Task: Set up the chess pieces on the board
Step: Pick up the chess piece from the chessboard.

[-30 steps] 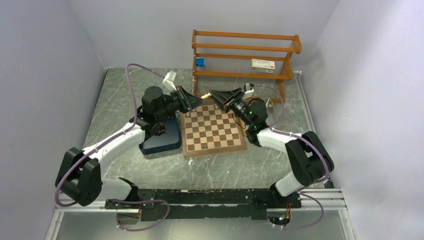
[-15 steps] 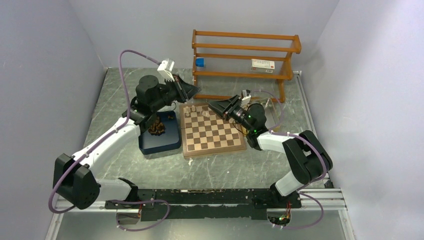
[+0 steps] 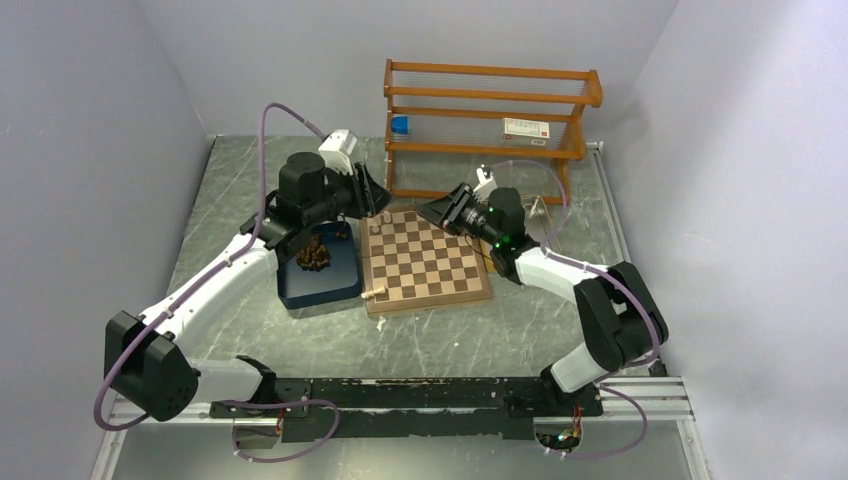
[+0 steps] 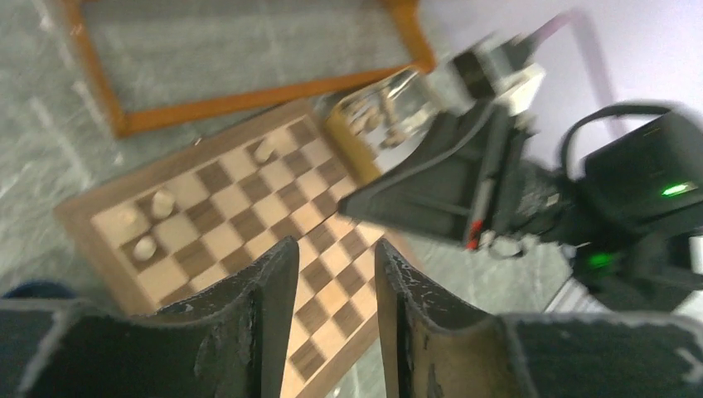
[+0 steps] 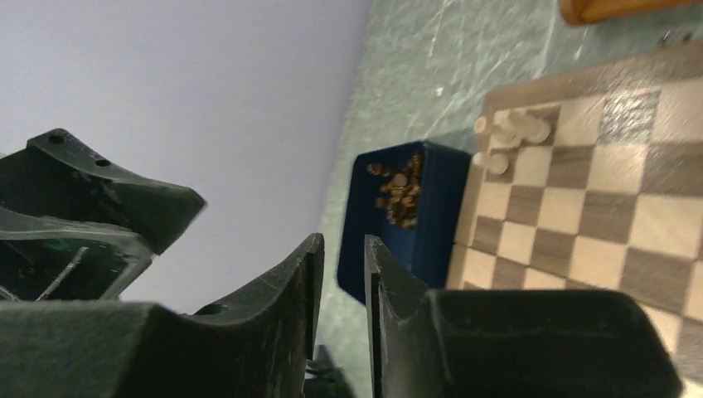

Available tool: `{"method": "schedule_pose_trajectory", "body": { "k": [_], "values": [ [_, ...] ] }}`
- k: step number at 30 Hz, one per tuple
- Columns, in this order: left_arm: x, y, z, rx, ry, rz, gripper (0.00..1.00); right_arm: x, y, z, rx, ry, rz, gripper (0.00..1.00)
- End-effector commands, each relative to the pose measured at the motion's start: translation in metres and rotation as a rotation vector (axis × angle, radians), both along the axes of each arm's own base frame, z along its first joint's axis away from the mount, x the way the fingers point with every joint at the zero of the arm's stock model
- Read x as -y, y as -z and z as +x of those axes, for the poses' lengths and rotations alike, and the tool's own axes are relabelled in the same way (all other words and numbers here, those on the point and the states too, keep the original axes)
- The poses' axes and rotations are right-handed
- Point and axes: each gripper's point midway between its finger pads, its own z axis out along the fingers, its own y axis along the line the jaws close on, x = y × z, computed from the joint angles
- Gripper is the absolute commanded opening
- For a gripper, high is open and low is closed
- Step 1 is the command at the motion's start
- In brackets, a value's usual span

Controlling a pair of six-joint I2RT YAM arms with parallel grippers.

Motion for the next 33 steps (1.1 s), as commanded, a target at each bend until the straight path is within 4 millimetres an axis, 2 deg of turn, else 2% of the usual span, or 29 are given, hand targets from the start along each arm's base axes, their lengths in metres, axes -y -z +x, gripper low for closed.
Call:
{"method": "schedule_pose_trajectory", "body": {
  "k": [1, 6, 8, 11, 17, 23, 27, 33],
  "values": [
    [-0.034, 0.029, -0.002, -0.101, -0.083, 0.177, 0.45, 0.005, 0.028, -0.007, 0.157, -0.108, -0.338, 0.3],
    [-0.074, 0.059, 0.002, -0.23, -0.108, 0.163, 0.48, -0.022, 0.046, -0.04, 0.431, -0.374, -0.501, 0.36],
    [-0.094, 0.064, 0.005, -0.269, -0.122, 0.119, 0.49, -0.037, 0.053, -0.056, 0.581, -0.48, -0.6, 0.38],
    [-0.114, 0.071, 0.005, -0.298, -0.145, 0.095, 0.52, -0.056, 0.062, -0.082, 0.775, -0.626, -0.723, 0.4],
    [-0.13, 0.074, 0.001, -0.296, -0.171, 0.098, 0.56, -0.073, 0.078, -0.132, 1.02, -0.824, -0.777, 0.49],
    [-0.134, 0.079, -0.003, -0.287, -0.172, 0.114, 0.57, -0.079, 0.107, -0.172, 1.136, -0.916, -0.93, 0.5],
    [-0.135, 0.082, -0.006, -0.28, -0.171, 0.116, 0.58, -0.081, 0.114, -0.181, 1.202, -0.864, -1.015, 0.51],
    [-0.132, 0.084, -0.009, -0.278, -0.142, 0.116, 0.58, -0.082, 0.097, -0.174, 1.264, -0.815, -1.033, 0.53]
  ]
}}
